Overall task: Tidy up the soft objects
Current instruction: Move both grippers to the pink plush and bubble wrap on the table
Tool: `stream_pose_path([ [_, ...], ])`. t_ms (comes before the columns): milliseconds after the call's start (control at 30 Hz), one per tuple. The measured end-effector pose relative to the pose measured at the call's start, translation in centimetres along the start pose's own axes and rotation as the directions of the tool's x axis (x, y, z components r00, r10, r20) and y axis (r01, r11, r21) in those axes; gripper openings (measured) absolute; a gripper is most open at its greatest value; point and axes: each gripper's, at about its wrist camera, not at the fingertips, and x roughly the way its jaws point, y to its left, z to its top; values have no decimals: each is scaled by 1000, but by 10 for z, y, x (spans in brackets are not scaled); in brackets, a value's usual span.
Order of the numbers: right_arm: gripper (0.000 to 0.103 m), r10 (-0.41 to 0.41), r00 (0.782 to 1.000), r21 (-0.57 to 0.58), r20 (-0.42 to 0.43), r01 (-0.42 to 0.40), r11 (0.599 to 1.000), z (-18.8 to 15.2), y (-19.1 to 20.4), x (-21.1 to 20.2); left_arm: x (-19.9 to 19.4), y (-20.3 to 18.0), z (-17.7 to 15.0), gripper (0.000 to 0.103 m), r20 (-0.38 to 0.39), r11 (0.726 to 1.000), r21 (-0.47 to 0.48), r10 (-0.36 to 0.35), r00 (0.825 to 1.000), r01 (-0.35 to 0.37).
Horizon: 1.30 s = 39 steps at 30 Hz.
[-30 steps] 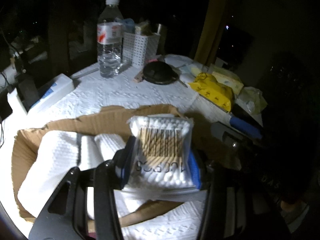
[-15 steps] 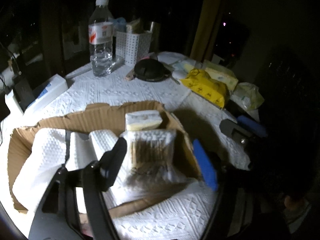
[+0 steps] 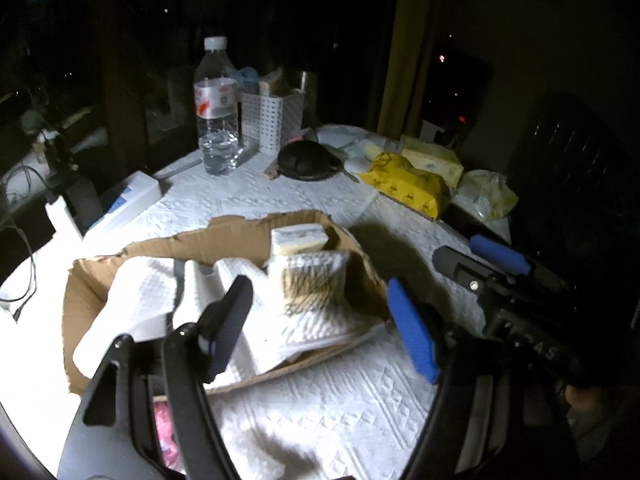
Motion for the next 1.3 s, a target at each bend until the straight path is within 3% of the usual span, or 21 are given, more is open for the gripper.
stream_pose_path([
  [533, 61, 63, 998, -83, -19, -64, 995, -13, 62, -16, -53, 34, -32, 72, 35, 998, -2, 70, 997, -70],
  [900, 61, 135, 989, -149, -56, -142, 979, -29, 102, -21, -76, 73, -76, 72, 60, 987, -95, 136, 989, -130],
  [1300, 61, 202, 967, -209, -157, -233, 950, -56, 144, -3, -80, 106, -117, 72, 41, 966, -194, 185, 982, -173],
])
